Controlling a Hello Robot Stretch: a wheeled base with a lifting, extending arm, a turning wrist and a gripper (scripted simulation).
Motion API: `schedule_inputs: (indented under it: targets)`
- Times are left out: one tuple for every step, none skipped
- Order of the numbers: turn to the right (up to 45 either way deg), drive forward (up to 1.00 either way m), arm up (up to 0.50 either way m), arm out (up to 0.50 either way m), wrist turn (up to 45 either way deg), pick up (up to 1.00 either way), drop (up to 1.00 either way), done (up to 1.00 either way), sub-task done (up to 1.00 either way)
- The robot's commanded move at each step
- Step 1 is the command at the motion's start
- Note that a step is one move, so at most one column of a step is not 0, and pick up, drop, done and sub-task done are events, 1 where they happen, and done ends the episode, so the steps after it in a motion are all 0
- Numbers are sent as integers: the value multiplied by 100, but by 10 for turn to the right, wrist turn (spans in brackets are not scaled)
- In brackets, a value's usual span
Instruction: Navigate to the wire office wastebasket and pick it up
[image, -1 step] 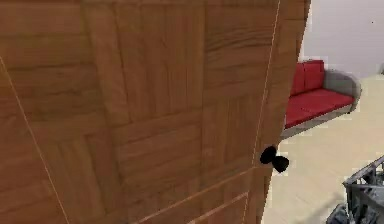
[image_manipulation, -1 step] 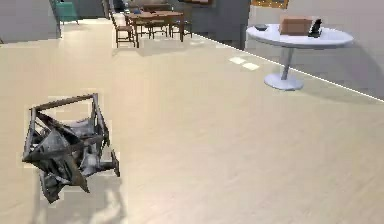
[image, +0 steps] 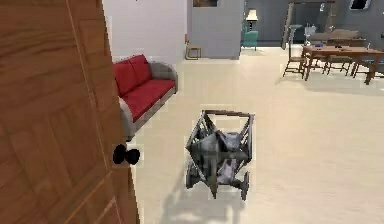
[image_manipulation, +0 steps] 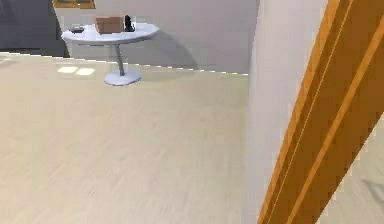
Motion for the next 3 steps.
schedule_inputs:
  targets:
    - [300,0,0,0,0,0,0,0,0]
    - [0,45,0,0,0,0,0,0,0]
    - [270,0,0,0,0,0,0,0,0]
